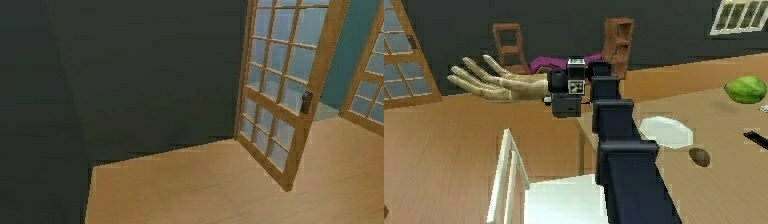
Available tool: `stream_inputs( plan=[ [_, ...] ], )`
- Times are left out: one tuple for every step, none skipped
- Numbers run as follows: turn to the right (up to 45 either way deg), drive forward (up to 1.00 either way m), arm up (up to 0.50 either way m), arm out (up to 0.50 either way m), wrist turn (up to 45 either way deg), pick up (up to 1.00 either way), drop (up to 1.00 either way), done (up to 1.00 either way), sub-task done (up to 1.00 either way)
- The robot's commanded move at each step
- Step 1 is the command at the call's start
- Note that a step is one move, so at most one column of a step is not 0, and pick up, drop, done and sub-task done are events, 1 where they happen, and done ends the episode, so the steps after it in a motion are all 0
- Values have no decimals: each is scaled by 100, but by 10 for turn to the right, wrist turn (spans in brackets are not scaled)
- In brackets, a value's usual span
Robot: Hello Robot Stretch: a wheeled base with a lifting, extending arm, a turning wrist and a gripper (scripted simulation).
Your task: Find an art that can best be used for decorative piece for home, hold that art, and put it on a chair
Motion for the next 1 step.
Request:
stream_inputs(
  plan=[
    [0, 0, 0, 0, 0, 0, 100, 0, 0]
  ],
)
